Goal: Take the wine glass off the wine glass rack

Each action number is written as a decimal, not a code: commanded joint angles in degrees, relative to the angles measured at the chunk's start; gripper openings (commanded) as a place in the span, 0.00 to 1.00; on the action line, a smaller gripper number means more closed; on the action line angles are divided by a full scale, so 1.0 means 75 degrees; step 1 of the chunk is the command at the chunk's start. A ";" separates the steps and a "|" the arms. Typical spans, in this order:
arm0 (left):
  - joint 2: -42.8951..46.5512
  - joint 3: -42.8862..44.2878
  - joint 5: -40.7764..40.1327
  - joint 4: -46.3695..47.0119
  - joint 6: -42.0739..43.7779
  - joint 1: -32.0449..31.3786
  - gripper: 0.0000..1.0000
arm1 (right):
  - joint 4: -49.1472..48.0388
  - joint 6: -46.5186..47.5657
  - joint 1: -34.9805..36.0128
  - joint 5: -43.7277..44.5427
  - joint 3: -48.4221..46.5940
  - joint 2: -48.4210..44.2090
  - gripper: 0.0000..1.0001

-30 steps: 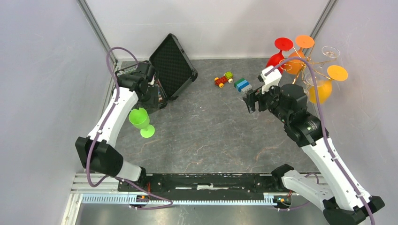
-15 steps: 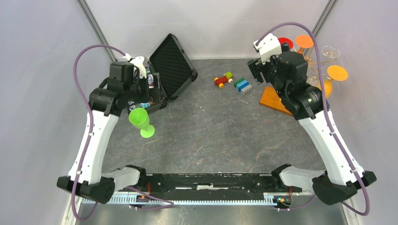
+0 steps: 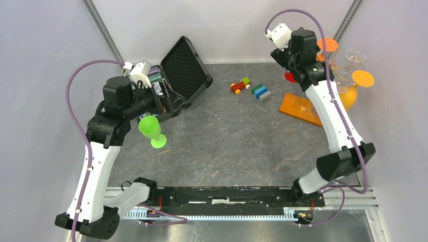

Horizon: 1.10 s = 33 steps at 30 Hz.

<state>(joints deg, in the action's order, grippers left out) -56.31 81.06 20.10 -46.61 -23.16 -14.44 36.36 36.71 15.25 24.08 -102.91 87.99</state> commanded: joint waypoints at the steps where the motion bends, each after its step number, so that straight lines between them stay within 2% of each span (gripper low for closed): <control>1: -0.0032 -0.0300 0.0407 0.0619 -0.0337 0.0026 1.00 | -0.1039 0.0977 0.0010 0.0013 -0.0406 0.0287 0.85; 6: -0.0131 -0.0616 0.0625 0.0924 -0.0168 0.0026 1.00 | -0.1041 0.1545 -0.0019 0.0281 -0.0917 0.1014 0.85; 12: -0.0259 -0.0871 0.0212 0.0999 0.0154 0.0026 1.00 | -0.1191 0.1993 -0.0023 0.0608 -0.0822 0.1221 0.82; 16: -0.0376 -0.1037 0.0329 0.1191 0.0253 0.0027 1.00 | -0.1251 0.2273 -0.0029 0.0778 -0.0784 0.1242 0.72; 18: -0.0378 -0.1185 0.0426 0.1392 0.0264 0.0026 1.00 | -0.1340 0.2371 -0.0023 0.0824 -0.0730 0.1173 0.59; 19: -0.0372 -0.1266 0.0484 0.1508 0.0257 0.0026 1.00 | -0.1463 0.2477 -0.0030 0.0880 -0.0576 0.1121 0.57; 24: -0.0405 -0.1749 0.0901 0.2041 0.0170 0.0026 1.00 | -0.1806 0.2975 -0.0028 0.1191 0.0221 0.0808 0.56; 28: -0.0583 -0.1842 0.0953 0.2043 0.0315 0.0026 1.00 | -0.1928 0.3077 -0.0030 0.1282 0.0316 0.0849 0.58; 31: -0.0693 -0.1871 0.0976 0.2135 0.0325 0.0026 1.00 | -0.1994 0.3138 -0.0034 0.1349 0.0280 0.0996 0.54; 33: -0.0755 -0.1898 0.1026 0.2202 0.0301 0.0026 1.00 | -0.2096 0.3216 -0.0017 0.1395 0.0381 0.1001 0.47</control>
<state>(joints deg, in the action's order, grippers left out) -61.32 67.26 25.78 -34.02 -23.03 -14.44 24.56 59.00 15.22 32.82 -100.05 96.18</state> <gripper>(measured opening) 0.993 0.523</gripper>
